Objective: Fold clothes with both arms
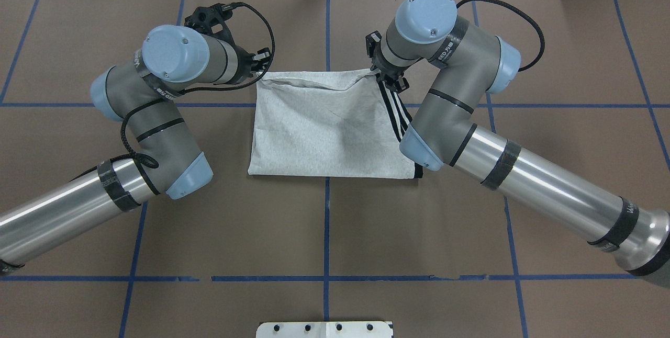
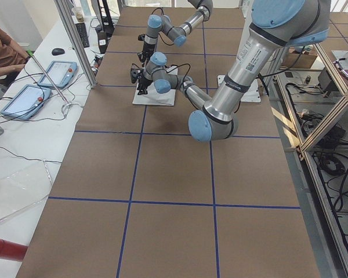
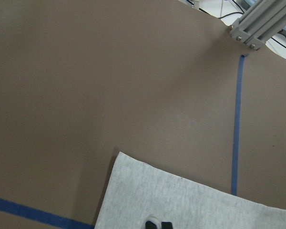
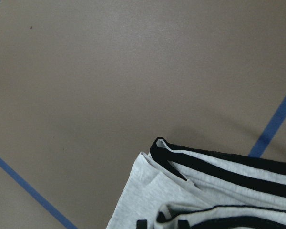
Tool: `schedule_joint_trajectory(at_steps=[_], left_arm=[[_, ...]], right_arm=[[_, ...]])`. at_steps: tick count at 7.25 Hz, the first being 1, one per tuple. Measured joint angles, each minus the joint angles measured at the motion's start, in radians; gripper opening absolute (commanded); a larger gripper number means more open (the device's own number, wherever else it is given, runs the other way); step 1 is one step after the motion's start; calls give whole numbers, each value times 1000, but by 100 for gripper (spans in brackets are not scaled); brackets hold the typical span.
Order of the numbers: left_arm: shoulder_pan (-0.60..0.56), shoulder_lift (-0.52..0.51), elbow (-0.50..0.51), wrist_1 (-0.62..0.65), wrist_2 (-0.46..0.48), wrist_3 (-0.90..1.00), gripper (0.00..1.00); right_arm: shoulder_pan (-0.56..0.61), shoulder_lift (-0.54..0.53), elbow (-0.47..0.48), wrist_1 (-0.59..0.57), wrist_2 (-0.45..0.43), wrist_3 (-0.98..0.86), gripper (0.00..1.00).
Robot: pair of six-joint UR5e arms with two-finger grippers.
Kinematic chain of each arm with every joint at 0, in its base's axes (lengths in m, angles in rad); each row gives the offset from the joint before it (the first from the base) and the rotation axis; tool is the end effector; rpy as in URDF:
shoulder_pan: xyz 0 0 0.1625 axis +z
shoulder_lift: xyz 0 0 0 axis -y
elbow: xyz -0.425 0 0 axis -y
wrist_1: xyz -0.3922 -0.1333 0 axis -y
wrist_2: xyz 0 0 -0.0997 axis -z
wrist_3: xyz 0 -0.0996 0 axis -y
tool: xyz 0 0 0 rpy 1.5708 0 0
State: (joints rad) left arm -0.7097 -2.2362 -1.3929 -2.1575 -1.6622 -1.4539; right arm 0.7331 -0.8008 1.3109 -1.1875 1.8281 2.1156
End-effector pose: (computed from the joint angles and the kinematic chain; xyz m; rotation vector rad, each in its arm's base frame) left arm 0.4831 -0.5788 0.2727 0.3596 1.0274 -0.4849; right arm -0.5042 -0.5993 0.2588 -0.1637 -0.9555 1.0680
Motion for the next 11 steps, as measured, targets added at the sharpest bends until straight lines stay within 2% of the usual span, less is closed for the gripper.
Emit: schedule_joint_trajectory(at_steps=[1, 3, 6, 8, 11], left_arm=[[-26, -12, 54, -43, 0, 30, 44], [-83, -19, 104, -79, -13, 104, 44], [-116, -16, 108, -92, -74, 178, 44], [-141, 11, 54, -91, -202, 187, 44], [-197, 126, -115, -84, -341, 188, 45]], right_arm=[[31, 4, -55, 54, 15, -59, 100], [119, 8, -116, 85, 95, -210, 100], [152, 4, -119, 88, 137, -295, 100], [119, -11, -63, 79, 149, -286, 95], [40, 3, -51, 70, 118, -124, 94]])
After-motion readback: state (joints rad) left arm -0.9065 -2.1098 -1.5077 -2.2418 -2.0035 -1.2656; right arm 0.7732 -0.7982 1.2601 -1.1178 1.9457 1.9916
